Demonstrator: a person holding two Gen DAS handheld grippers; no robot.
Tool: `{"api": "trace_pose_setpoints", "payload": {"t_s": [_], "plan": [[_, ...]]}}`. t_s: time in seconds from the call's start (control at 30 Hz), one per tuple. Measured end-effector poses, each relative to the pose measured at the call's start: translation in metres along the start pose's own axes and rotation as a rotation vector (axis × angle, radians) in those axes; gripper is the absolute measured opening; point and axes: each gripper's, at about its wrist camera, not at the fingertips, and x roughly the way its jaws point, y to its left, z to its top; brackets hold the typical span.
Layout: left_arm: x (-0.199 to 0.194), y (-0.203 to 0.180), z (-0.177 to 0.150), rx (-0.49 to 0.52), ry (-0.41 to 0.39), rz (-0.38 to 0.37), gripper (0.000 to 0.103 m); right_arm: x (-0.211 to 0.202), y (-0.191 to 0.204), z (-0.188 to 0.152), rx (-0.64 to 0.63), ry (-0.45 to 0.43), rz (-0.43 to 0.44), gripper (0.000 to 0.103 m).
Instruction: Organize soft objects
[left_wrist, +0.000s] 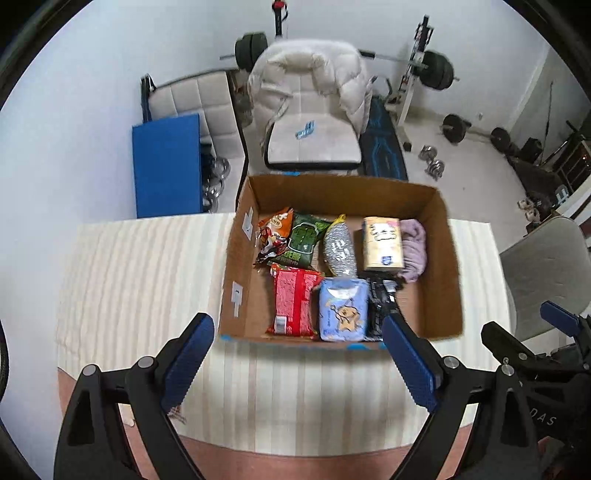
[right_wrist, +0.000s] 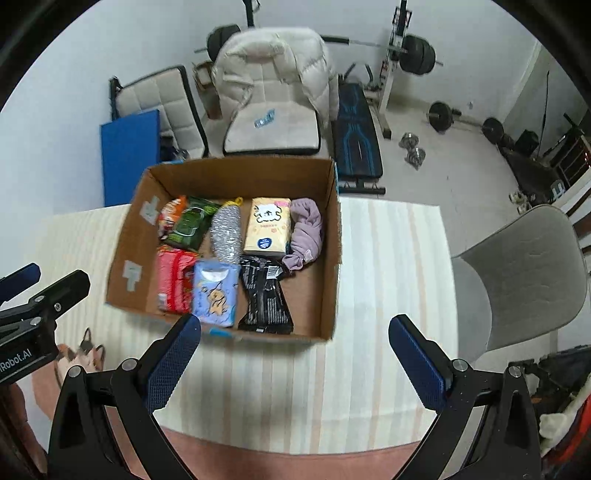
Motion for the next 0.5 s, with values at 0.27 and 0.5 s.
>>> {"api": "trace_pose_setpoints", "payload": {"t_s": [0.27,0.5], "plan": [[-0.085,-0.004,-0.044,-0.009,-0.096,0.021,0.093,-0.087,-0.004,-0.051,0.009,-0.078,0.032,0.103],[-0.139,-0.003,-0.073,-0.03,-0.131,-0.029,0.093,-0.158,-0.005,-0.091,0.014,-0.15,0.058,0.103]]}}
